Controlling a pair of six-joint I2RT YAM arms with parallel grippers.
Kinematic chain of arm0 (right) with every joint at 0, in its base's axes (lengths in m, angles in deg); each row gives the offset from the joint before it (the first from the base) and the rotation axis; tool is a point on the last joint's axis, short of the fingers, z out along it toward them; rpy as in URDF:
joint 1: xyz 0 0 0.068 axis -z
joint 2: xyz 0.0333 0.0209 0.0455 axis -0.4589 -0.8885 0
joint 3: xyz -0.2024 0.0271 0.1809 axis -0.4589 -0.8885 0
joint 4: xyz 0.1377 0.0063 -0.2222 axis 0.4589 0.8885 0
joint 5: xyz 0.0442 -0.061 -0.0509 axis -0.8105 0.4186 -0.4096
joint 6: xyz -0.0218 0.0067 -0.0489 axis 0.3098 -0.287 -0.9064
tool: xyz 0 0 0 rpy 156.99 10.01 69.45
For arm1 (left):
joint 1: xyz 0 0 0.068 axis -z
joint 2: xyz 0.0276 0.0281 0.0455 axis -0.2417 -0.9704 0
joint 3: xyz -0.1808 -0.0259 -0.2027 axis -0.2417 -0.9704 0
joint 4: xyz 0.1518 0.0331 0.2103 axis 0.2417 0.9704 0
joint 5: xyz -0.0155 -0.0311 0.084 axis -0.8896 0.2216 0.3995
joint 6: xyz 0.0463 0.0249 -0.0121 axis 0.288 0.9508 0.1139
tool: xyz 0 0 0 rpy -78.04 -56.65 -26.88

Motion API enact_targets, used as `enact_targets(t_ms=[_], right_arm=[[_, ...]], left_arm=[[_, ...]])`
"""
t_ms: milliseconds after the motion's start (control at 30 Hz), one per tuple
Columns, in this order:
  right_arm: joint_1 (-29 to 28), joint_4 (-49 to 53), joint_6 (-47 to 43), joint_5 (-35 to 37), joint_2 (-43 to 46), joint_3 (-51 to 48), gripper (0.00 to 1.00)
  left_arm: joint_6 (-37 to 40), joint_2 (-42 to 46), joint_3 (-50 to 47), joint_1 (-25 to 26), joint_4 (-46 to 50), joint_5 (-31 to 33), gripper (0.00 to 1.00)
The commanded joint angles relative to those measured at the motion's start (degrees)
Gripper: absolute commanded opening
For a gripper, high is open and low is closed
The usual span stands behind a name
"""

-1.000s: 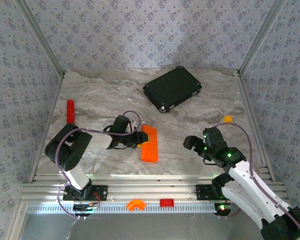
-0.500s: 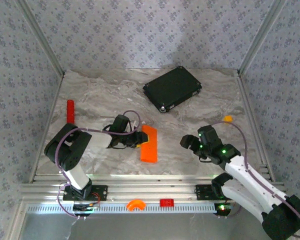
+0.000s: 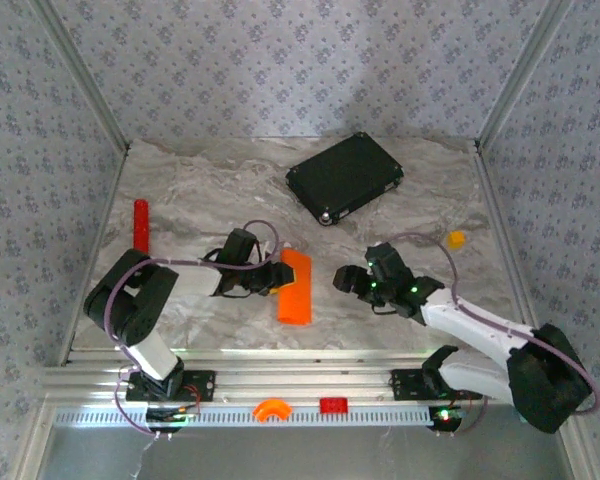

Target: Fold a paper plane with a square sheet of paper (pick it up from the middle)

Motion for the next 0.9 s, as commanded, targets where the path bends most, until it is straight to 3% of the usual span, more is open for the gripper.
enact_targets(t_ms=[0,133,433,867], right_arm=[[-2.0,-3.37,-1.25,-1.32,-1.4,2.67,0.71],[-2.71,-5.25,-0.93,-1.01,-2.51,2.5,0.71],[-3.85,-7.26,-0.1,-2.73,-6.79,3.67,0.71],[-8.82,-11.67,3.16,-1.06,-19.09,10.27,0.65]], left_arm=[[4.29,3.18,1.62,-0.58,8.1,3.89,0.5],[9.71,3.51,6.32,-0.62,17.67,6.62,0.59],[15.51,3.44,9.49,-0.59,27.83,11.98,0.69],[23.64,2.07,14.37,-0.73,37.75,18.62,0.61]])
